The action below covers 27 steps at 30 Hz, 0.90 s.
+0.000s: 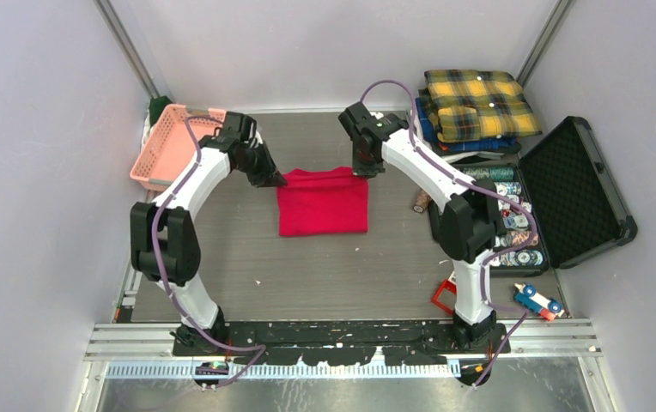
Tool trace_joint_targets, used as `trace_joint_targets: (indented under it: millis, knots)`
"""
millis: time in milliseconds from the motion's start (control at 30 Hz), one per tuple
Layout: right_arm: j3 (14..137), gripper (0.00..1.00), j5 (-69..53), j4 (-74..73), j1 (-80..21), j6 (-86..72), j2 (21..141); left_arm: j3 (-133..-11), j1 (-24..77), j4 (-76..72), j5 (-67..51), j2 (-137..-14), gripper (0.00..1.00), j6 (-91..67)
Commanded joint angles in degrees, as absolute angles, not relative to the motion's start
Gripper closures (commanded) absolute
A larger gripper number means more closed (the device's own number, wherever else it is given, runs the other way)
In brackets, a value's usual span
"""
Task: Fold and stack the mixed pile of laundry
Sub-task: Fold the T-shirt at the center of the board.
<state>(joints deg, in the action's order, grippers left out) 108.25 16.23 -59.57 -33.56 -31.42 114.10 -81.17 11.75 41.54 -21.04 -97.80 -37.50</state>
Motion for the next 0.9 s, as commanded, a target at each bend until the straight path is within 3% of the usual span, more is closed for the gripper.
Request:
trace_joint_targets:
  millis: [0, 333, 700, 733, 800, 833, 867]
  knots:
    - [114.69, 0.99, 18.05, -63.21, -30.81, -27.48, 119.2, -87.1, 9.59, 42.04, -16.84, -101.4, 1.0, -34.98]
    - [126.16, 0.99, 16.82, -65.4, -28.36, -26.04, 128.45, -95.93, 8.58, 42.66, -16.03, -110.92, 1.0, -34.98]
    - [130.67, 0.99, 13.42, -62.29, -26.29, -25.78, 134.04, -100.03, 7.13, 41.16, -15.46, -118.41, 1.0, -34.82]
    - [131.04, 0.97, 13.15, -61.64, -26.14, -25.68, 134.56, -100.65, 6.95, 40.97, -15.31, -119.11, 1.0, -34.83]
    - [132.48, 0.83, 12.76, -60.73, -25.26, -25.62, 135.73, -102.84, 6.17, 41.56, -15.73, -120.91, 0.97, -34.86]
    - [133.08, 0.72, 12.25, -60.39, -24.78, -25.63, 135.93, -103.9, 5.99, 41.79, -15.9, -121.76, 0.91, -34.88]
    - [133.41, 0.62, 11.63, -60.12, -24.16, -25.7, 135.73, -105.17, 5.68, 41.95, -16.42, -122.4, 0.77, -34.63]
